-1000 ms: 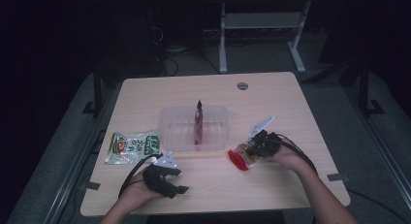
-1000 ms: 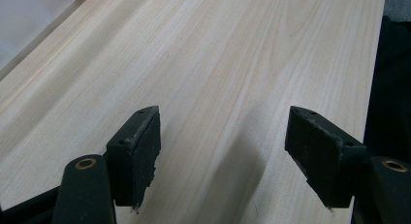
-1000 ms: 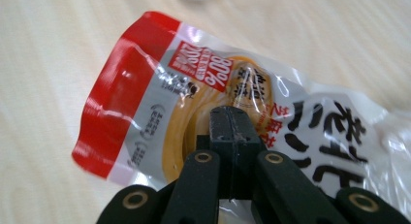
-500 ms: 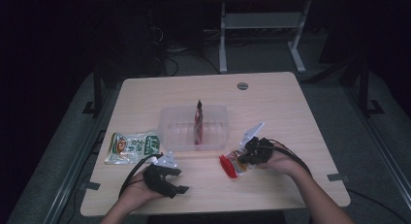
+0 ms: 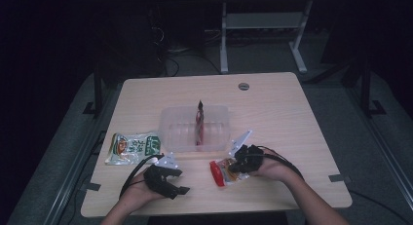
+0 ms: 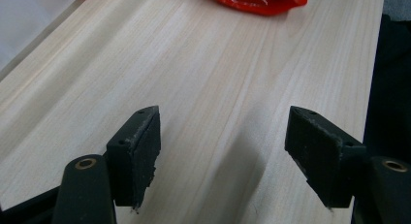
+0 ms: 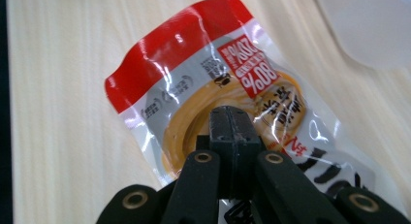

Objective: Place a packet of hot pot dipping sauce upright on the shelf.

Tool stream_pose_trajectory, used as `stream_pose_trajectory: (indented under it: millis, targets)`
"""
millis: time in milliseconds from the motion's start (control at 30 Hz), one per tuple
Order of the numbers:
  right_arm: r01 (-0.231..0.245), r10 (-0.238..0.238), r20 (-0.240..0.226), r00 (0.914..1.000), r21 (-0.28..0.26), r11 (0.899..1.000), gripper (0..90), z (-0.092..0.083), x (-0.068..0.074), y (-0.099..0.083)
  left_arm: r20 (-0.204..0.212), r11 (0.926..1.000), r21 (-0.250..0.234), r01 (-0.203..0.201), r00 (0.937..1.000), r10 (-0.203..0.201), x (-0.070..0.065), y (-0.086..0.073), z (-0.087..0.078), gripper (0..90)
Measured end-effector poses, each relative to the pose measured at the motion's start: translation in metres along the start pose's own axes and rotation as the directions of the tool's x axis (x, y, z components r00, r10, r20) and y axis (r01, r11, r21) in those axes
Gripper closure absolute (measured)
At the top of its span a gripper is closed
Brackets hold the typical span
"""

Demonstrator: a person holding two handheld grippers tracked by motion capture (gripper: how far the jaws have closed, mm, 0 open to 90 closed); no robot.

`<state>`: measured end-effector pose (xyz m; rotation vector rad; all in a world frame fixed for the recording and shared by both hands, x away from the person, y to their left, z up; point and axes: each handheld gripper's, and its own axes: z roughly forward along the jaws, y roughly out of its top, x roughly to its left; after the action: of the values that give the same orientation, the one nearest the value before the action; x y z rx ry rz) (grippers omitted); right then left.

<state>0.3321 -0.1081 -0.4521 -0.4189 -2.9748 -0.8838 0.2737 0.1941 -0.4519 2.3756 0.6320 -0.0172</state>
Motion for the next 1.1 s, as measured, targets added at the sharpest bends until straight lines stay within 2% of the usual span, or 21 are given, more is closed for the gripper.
stream_pose_trajectory:
  millis: [67,367,600,700,767,833,900,967,1033,1100]
  targets:
    - [-0.006,0.006,-0.022,0.9997,-0.01,1.0,89.8,0.003,0.004,0.003,0.0,1.0,-0.001,-0.001,1.0,0.001,0.0,0.0,0.0,28.5]
    - [0.036,-0.038,-0.088,0.9954,-0.024,0.999,89.8,0.015,0.021,0.017,-0.002,1.0,-0.002,-0.008,1.0,0.008,0.0,0.0,0.0,28.5]
    - [0.047,-0.049,-0.088,0.9949,-0.027,0.999,89.2,0.012,0.023,0.018,-0.004,1.0,-0.008,-0.004,1.0,0.004,0.0,0.0,-0.001,28.5]
    - [0.036,-0.041,-0.083,0.9957,-0.055,0.998,84.8,0.002,0.025,0.017,-0.005,0.9999,-0.003,-0.013,0.9999,0.013,0.0,0.0,-0.002,28.5]
    - [0.03,-0.035,-0.06,0.9976,-0.083,0.996,79.6,-0.008,0.026,0.015,-0.004,0.9999,-0.004,-0.011,0.9999,0.011,0.0,0.0,-0.002,28.5]
    - [0.019,-0.025,-0.051,0.9984,-0.102,0.995,72.5,-0.016,0.027,0.013,-0.001,0.9999,-0.016,-0.005,1.0,0.005,-0.001,0.0,-0.001,29.0]
    - [-0.011,0.008,-0.024,0.9997,-0.131,0.991,66.5,-0.026,0.026,0.008,0.003,0.9996,-0.026,0.009,1.0,-0.009,-0.001,0.001,-0.002,29.1]
    - [-0.047,0.048,0.001,0.9989,-0.161,0.986,58.6,-0.034,0.025,0.002,0.002,0.9994,-0.033,0.006,1.0,-0.006,-0.001,0.002,-0.004,30.0]
    - [-0.082,0.088,0.028,0.9957,-0.18,0.98,52.4,-0.041,0.023,-0.005,-0.001,0.9989,-0.047,0.008,1.0,-0.008,-0.002,0.003,-0.005,31.1]
    - [-0.138,0.15,0.045,0.9877,-0.197,0.971,48.4,-0.047,0.024,-0.013,0.004,0.9976,-0.069,0.011,0.9999,-0.011,-0.003,0.004,-0.005,33.2]
